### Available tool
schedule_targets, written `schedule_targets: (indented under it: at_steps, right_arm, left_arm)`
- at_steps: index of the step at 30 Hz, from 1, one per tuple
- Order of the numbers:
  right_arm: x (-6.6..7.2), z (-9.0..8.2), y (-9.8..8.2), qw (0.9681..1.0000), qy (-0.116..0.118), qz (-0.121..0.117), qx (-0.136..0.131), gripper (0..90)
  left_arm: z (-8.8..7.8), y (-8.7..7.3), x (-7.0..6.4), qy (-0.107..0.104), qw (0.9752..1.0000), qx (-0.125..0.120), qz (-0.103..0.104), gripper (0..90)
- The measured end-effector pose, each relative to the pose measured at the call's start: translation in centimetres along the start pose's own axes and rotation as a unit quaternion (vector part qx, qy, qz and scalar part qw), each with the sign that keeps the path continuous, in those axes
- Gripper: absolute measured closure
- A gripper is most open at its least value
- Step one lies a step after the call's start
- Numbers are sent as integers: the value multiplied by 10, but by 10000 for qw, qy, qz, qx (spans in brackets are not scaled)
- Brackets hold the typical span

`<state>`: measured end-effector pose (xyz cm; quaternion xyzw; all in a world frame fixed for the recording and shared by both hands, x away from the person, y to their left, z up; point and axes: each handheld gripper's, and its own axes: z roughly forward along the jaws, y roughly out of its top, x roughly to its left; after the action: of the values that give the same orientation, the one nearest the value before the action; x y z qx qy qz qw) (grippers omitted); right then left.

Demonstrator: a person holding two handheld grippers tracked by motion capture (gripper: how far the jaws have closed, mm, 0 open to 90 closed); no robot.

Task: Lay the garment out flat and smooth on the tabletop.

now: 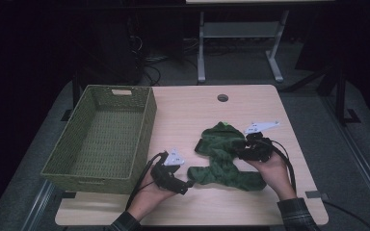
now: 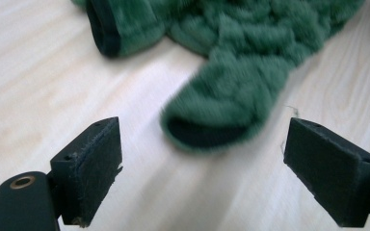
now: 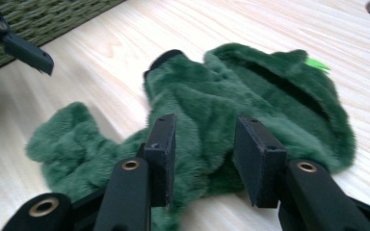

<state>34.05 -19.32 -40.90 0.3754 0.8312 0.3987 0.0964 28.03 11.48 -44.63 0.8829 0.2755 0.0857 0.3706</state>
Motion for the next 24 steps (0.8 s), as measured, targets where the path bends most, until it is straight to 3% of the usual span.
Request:
schedule_targets:
  at_steps: [9,13,16,20,24]
  right_arm:
    - [29,8,1,9993,291,-206,56,634]
    - [42,17,3,9984,419,-347,146,647]
    - [50,22,4,9976,555,-371,162,657]
    - [62,29,5,9965,663,-464,199,669]
    - [76,37,7,9947,775,-614,267,671]
  left_arm:
    - [5,-21,-7,8,9998,208,31,127]
    - [9,-24,-8,55,9994,316,154,127]
    - [9,-28,-7,105,9993,189,297,126]
    - [9,-35,-5,8,9993,-82,378,126]
    - [9,-35,-4,-16,9992,-83,401,127]
